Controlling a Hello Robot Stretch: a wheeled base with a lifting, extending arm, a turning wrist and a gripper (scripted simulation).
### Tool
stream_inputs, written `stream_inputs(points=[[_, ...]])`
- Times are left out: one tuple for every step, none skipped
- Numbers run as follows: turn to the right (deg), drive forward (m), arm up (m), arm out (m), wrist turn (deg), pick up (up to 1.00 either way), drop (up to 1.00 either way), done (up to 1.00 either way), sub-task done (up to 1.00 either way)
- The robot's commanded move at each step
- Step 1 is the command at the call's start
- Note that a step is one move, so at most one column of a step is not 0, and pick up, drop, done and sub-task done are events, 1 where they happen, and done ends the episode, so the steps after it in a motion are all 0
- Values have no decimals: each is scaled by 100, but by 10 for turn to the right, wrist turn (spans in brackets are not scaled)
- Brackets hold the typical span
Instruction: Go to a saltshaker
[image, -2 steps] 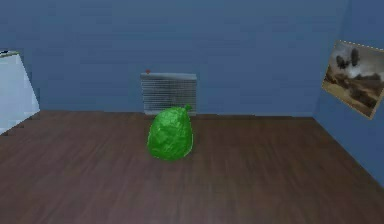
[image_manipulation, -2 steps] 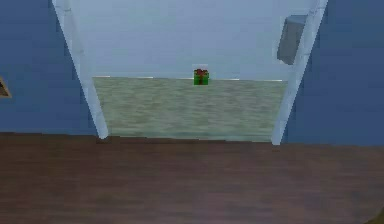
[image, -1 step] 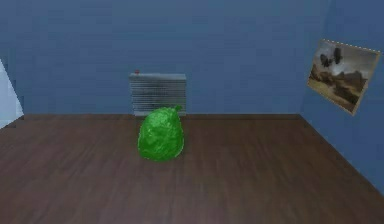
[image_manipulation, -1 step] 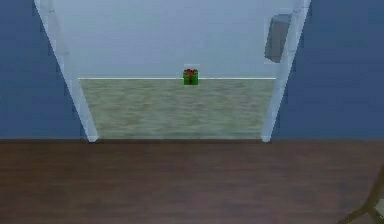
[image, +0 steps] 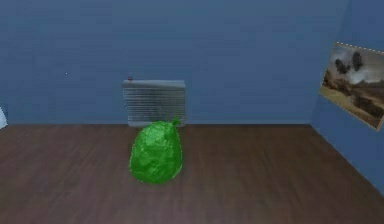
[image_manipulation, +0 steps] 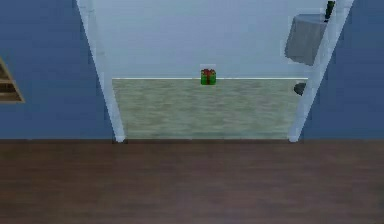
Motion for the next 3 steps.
stream_inputs(points=[[-450, 0, 0, 0, 0, 0, 0, 0, 0], [-420, 0, 0, 0, 0, 0, 0, 0, 0], [0, 15, 0, 0, 0, 0, 0, 0, 0]])
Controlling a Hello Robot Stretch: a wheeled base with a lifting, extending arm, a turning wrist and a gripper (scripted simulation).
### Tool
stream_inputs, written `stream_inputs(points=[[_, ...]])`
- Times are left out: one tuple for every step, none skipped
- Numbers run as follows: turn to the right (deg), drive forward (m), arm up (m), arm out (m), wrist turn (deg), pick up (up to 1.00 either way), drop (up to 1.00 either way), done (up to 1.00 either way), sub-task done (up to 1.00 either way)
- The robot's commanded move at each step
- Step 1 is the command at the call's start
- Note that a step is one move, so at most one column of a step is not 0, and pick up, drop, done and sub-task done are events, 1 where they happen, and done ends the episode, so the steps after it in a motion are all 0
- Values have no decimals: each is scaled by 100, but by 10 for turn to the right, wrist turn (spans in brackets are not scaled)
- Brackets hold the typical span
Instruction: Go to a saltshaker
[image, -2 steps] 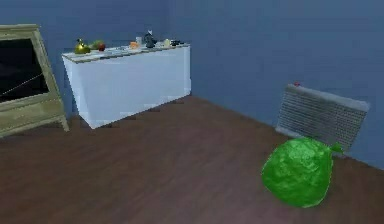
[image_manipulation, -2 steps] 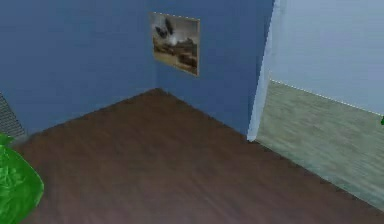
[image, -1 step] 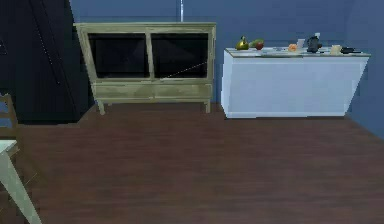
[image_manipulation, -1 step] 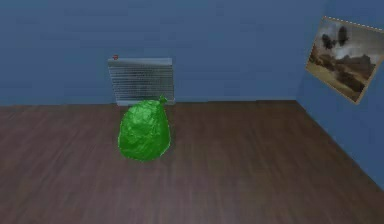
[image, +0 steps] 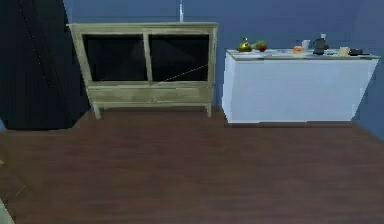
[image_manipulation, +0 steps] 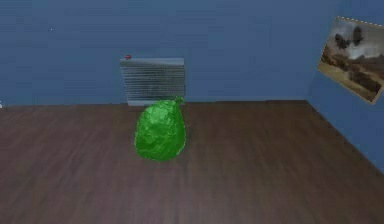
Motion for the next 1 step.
stream_inputs(points=[[-300, 0, 0, 0, 0, 0, 0, 0, 0]])
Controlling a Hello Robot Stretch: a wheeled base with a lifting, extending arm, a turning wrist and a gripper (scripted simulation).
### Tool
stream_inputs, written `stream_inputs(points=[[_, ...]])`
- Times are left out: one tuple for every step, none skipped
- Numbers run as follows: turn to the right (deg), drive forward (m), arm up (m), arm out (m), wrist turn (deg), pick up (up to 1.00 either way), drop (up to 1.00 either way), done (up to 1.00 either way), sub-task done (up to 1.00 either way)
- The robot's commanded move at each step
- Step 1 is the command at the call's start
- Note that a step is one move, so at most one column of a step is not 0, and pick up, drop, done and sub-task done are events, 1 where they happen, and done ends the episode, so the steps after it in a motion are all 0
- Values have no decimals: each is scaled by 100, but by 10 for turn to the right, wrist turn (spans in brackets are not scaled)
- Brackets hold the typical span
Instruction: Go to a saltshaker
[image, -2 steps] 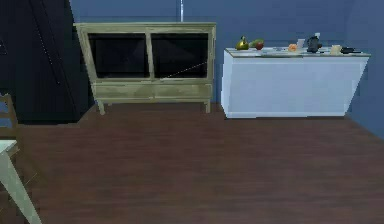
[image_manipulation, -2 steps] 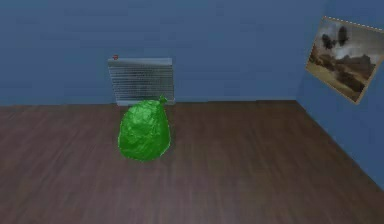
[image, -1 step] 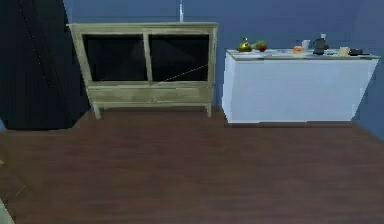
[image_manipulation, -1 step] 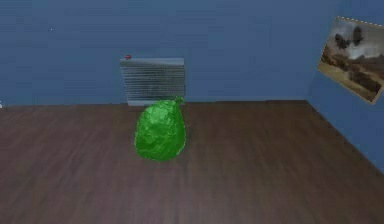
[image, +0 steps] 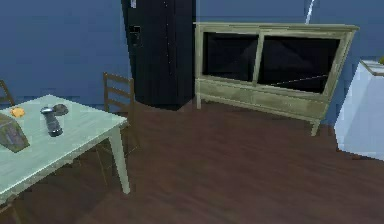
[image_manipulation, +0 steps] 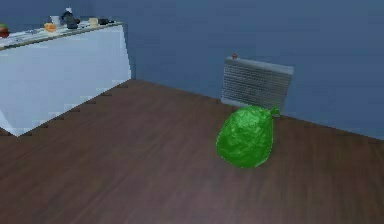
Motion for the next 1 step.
stream_inputs(points=[[0, 50, 0, 0, 0, 0, 0, 0, 0]])
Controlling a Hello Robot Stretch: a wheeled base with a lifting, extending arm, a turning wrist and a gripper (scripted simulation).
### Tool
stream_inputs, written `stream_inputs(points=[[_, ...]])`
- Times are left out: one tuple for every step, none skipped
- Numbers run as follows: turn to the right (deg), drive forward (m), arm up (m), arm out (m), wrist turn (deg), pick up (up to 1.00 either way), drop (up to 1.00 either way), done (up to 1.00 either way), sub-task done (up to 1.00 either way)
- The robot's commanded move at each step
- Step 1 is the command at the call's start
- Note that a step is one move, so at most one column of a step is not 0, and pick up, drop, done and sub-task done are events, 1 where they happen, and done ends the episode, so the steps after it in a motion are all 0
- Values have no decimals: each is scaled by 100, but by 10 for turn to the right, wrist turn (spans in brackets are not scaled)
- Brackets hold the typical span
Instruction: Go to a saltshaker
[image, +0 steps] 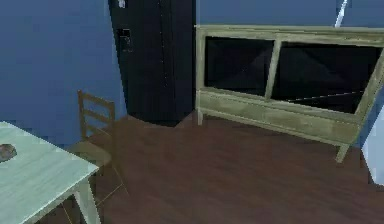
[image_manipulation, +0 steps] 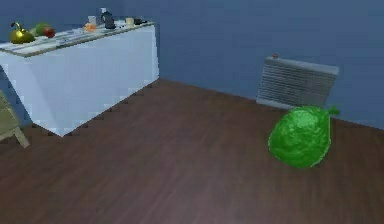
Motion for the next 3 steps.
stream_inputs(points=[[-450, 0, 0, 0, 0, 0, 0, 0, 0], [-90, 0, 0, 0, 0, 0, 0, 0, 0], [0, 0, 0, 0, 0, 0, 0, 100, 0]])
